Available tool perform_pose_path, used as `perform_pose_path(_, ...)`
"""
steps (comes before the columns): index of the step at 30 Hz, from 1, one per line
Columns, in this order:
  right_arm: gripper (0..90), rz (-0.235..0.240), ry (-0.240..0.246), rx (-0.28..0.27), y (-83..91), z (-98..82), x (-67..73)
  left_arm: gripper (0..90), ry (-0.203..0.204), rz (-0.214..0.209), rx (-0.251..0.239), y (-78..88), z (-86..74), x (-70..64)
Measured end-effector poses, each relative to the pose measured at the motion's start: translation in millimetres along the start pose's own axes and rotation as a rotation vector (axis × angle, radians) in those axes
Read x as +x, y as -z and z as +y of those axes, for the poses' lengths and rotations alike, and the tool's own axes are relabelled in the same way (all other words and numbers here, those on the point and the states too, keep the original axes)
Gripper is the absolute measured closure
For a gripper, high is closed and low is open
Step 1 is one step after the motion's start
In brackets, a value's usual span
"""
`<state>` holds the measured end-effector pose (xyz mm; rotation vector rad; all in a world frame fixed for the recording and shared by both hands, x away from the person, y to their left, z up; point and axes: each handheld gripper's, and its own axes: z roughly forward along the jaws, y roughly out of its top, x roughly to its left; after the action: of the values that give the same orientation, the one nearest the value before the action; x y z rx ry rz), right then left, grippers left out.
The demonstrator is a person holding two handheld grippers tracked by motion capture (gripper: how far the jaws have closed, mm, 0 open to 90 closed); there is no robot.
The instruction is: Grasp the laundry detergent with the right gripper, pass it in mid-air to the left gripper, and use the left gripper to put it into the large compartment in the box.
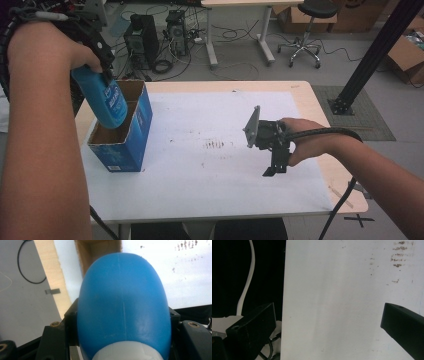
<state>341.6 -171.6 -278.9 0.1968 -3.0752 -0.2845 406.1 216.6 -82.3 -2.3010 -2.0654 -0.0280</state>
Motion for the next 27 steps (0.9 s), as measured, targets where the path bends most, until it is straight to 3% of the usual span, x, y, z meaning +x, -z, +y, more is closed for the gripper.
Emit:
perform_pose_path(8,0.0,0.001,-0.01,0.013,2.0,-4.2,1.1,38.7,0.054,0.031,-0.006,-7.3,2.9,14.1)
perform_pose_path(14,0.0,0.006,-0.016,0.022,1.4,-5.2,1.8,38.7,0.065,0.034,-0.005,-19.1,6.8,20.2)
perform_pose_path(27,0.0,0.009,-0.021,0.02,-0.7,-5.3,2.1,38.7,0.064,0.03,0.024,-70.6,23.5,17.5)
